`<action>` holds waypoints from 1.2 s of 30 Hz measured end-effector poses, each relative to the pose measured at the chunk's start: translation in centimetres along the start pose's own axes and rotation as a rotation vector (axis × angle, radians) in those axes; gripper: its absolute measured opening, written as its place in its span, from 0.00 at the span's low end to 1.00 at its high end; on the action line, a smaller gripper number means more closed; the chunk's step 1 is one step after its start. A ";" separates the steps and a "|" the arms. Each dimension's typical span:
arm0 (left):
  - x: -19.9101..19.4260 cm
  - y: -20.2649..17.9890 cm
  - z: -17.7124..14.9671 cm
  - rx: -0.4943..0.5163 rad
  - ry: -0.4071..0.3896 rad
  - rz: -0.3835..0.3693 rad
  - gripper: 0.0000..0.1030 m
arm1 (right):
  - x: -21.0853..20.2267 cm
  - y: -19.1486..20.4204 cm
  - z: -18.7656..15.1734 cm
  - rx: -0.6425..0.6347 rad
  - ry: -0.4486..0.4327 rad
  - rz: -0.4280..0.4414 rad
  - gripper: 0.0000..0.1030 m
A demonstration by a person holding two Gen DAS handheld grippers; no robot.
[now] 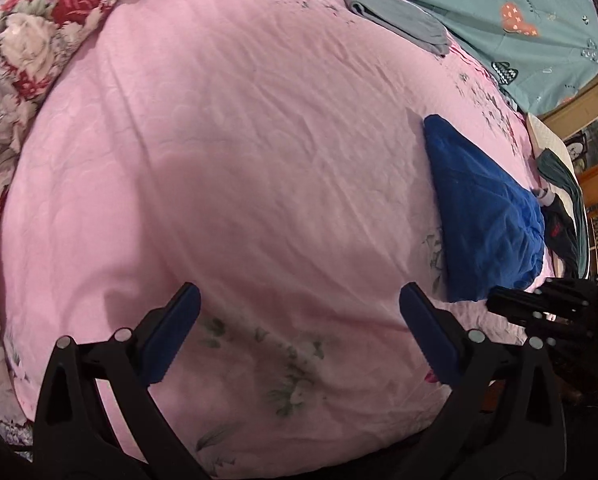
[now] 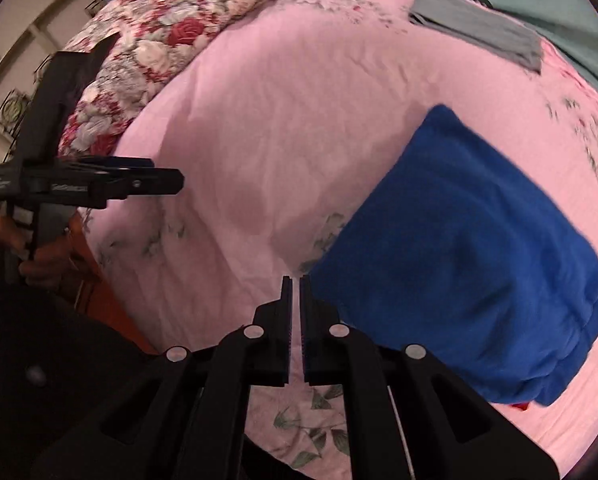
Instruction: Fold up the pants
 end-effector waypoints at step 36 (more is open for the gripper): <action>6.9 -22.9 1.5 0.467 0.009 0.008 0.98 | -5.9 -19.6 -1.0 0.417 -0.220 0.016 0.23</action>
Point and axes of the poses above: each gripper's, at about its wrist camera, not at the fingertips, and x roughly the way its jaws point, y to its left, z to its top, the point moved 6 cm from there along x, roughly the way its jaws point, and after that the axes turned 2 degrees about z, right-handed, at the moved point
